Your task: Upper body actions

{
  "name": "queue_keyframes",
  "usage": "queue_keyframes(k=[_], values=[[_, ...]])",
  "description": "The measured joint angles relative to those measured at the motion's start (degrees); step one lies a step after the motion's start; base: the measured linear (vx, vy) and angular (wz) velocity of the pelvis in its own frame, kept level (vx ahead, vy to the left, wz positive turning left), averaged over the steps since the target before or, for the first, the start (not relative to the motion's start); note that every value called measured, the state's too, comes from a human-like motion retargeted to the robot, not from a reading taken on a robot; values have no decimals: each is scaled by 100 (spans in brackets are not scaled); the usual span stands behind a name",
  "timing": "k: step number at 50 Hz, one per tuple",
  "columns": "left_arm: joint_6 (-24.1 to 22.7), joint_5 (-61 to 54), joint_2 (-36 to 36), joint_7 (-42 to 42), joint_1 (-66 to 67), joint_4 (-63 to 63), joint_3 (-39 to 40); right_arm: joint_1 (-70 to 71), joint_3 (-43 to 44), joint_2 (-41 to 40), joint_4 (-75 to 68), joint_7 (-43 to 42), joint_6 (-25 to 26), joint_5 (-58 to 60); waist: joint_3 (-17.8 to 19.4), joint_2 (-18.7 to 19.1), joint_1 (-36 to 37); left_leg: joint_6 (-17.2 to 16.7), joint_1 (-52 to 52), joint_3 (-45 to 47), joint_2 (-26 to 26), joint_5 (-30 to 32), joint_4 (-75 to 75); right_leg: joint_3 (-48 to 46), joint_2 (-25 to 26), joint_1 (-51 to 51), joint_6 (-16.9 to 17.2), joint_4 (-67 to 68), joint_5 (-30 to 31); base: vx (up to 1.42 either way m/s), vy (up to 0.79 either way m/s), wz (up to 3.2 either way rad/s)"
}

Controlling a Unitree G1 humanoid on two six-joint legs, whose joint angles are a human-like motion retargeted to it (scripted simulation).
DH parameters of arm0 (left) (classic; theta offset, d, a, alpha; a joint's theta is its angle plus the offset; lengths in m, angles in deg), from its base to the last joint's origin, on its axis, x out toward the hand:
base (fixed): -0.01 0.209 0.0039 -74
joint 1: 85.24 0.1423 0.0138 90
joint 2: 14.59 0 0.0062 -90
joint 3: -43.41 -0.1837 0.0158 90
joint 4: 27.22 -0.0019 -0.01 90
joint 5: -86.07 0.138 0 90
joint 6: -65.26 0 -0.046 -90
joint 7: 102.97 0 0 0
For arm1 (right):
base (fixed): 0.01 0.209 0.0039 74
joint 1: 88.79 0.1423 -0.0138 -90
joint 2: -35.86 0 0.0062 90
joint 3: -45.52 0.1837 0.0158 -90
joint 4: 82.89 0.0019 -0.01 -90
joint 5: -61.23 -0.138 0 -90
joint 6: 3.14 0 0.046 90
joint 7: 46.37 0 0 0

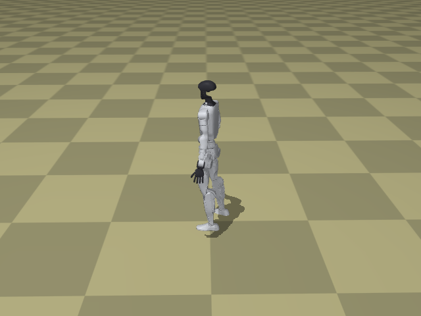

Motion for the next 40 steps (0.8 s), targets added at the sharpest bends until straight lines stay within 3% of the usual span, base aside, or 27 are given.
queue_keyframes(k=[7,10,15,20,32,40], values=[[198,192,-581,-400,22,-447,-883,292,-581,-774,-1898,161,308,124,130,49,72,6,121,96,79,-20,-11,83,67,16,-11,27,35,0,0,0],[140,203,-778,-553,151,-288,-1093,179,-341,-1097,-2006,556,438,-176,139,57,53,-3,103,103,97,-21,-12,91,71,-20,-9,37,40,0,0,0],[-65,80,-906,-564,418,-134,-1411,-56,-237,-1340,-1955,989,237,-775,109,59,28,-8,96,124,114,-25,-14,111,86,-40,-14,27,47,0,0,0],[43,82,-833,-516,461,-389,-1393,-32,-143,-1295,-2124,1614,109,-1020,43,71,39,-12,82,183,131,-35,-14,163,120,-77,-34,24,44,0,1,-4],[263,-310,-327,-442,350,-485,-845,155,285,-935,-1930,1931,236,-1212,-119,29,54,-14,8,133,117,-25,-14,136,105,-134,-34,31,34,0,0,0],[18,-124,-7,-812,339,-397,-1487,174,275,-842,-1876,2106,188,-1573,-141,24,64,-7,29,90,101,-18,-13,102,102,-78,-34,27,21,0,0,0]])
